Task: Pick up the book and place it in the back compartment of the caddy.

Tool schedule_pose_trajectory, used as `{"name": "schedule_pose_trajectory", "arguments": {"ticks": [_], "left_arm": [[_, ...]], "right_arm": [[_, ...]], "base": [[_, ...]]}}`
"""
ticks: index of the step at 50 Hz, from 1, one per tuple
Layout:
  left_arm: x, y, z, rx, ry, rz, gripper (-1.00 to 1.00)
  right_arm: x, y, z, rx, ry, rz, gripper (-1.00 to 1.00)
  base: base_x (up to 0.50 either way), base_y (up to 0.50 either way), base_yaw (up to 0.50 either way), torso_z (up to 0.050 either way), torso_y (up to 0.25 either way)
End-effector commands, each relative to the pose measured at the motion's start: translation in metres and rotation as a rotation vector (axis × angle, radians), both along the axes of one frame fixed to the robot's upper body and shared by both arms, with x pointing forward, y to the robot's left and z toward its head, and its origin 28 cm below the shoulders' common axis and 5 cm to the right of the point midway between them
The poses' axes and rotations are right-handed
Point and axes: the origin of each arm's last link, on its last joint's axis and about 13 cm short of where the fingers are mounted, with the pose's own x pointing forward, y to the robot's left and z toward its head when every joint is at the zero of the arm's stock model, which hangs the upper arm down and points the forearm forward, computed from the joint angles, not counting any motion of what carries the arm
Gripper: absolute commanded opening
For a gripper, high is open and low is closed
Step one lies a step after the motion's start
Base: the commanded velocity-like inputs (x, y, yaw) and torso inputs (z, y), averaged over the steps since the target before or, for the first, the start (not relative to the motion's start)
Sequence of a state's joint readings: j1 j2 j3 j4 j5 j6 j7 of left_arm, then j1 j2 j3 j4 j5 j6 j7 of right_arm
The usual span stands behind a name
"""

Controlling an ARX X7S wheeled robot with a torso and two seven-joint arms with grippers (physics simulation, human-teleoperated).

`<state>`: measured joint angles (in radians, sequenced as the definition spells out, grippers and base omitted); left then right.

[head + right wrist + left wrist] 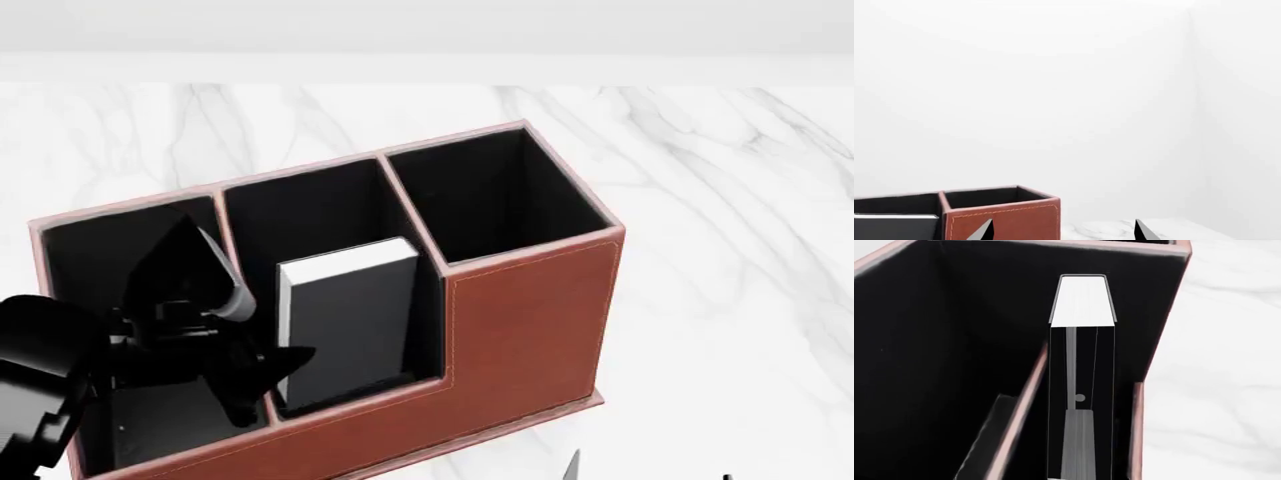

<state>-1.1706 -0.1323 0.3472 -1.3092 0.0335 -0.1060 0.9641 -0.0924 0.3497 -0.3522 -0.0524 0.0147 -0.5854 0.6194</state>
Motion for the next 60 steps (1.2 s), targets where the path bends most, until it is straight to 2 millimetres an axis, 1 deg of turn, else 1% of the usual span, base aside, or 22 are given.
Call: {"name": "schedule_pose_trajectory", "arguments": {"ticks": [1, 12, 13, 27, 36, 38, 41, 43, 44, 45, 46, 47, 49, 51, 54, 59, 60], "left_arm": [[0.002, -0.004, 0.005, -0.078, -0.007, 0.065, -1.00], [0.001, -0.007, 0.003, -0.082, -0.010, 0.093, -1.00], [0.001, -0.008, 0.002, -0.085, -0.005, 0.086, 1.00], [0.001, -0.011, -0.002, -0.123, -0.042, 0.052, 1.00], [0.001, -0.009, -0.002, -0.168, -0.065, 0.031, 1.00], [0.001, -0.009, -0.002, -0.194, -0.061, 0.048, 1.00], [0.001, -0.009, -0.003, -0.204, -0.075, -0.007, 1.00], [0.000, -0.008, -0.004, -0.223, -0.066, 0.018, 1.00], [0.000, -0.008, -0.004, -0.230, -0.083, -0.017, 1.00], [0.000, -0.006, -0.005, -0.225, -0.088, 0.003, 1.00], [-0.003, -0.006, -0.005, -0.231, -0.100, -0.021, 1.00], [-0.010, -0.005, -0.009, -0.226, -0.085, -0.010, 1.00], [-0.031, -0.004, -0.015, -0.222, -0.052, -0.012, 1.00], [-0.042, -0.009, 0.006, -0.206, -0.138, -0.037, 1.00], [-0.061, -0.009, 0.010, -0.201, -0.158, -0.059, 1.00], [-0.083, -0.009, 0.016, -0.204, -0.187, -0.070, 1.00], [-0.090, -0.009, 0.018, -0.204, -0.195, -0.076, 1.00]], "right_arm": [[0.000, -0.001, 0.000, 0.005, 0.000, -0.001, 1.00], [0.000, -0.001, 0.000, 0.003, 0.000, 0.000, 1.00], [0.000, -0.001, -0.001, 0.003, 0.000, -0.001, 1.00], [0.000, 0.000, -0.001, 0.000, -0.002, -0.001, 1.00], [0.001, 0.000, -0.001, 0.000, -0.002, -0.003, 1.00], [0.001, 0.000, -0.001, 0.000, -0.002, -0.004, 1.00], [0.002, 0.000, -0.002, -0.002, 0.000, -0.005, 1.00], [0.002, 0.000, -0.002, -0.003, 0.000, -0.003, 1.00], [0.001, 0.000, -0.002, -0.003, 0.000, -0.003, 1.00], [0.001, 0.000, -0.002, -0.004, 0.000, -0.002, 1.00], [0.001, 0.001, -0.002, -0.004, 0.000, -0.002, 1.00], [0.001, 0.001, -0.002, -0.004, 0.000, 0.000, 1.00], [0.001, 0.002, -0.001, -0.005, 0.000, 0.004, 1.00], [0.002, 0.003, -0.002, -0.006, 0.003, 0.006, 1.00], [0.001, 0.005, -0.002, -0.007, 0.008, 0.016, 1.00], [0.003, 0.007, -0.001, -0.004, 0.007, 0.021, 1.00], [0.003, 0.007, 0.000, -0.003, 0.006, 0.020, 1.00]], "base": [[0.00, 0.00, 0.00, 0.010, 0.000], [0.00, 0.00, 0.00, 0.000, 0.001], [0.00, 0.00, 0.00, 0.000, 0.000], [0.01, 0.00, -0.01, 0.000, 0.000], [0.01, 0.00, -0.01, 0.000, 0.000], [0.01, 0.00, -0.01, 0.000, 0.000], [0.01, 0.00, -0.01, 0.000, 0.000], [0.00, 0.00, -0.01, 0.000, 0.000], [0.02, 0.00, -0.01, 0.000, 0.000], [0.00, 0.00, -0.01, 0.000, 0.000], [0.00, 0.00, -0.01, 0.000, 0.000], [0.01, 0.00, -0.01, 0.000, 0.000], [0.00, 0.00, -0.01, 0.000, 0.000], [0.00, 0.00, 0.00, 0.000, 0.000], [0.00, 0.00, 0.00, 0.000, 0.000], [0.00, 0.00, 0.00, 0.000, 0.000], [0.00, 0.00, 0.00, 0.000, 0.000]]}}
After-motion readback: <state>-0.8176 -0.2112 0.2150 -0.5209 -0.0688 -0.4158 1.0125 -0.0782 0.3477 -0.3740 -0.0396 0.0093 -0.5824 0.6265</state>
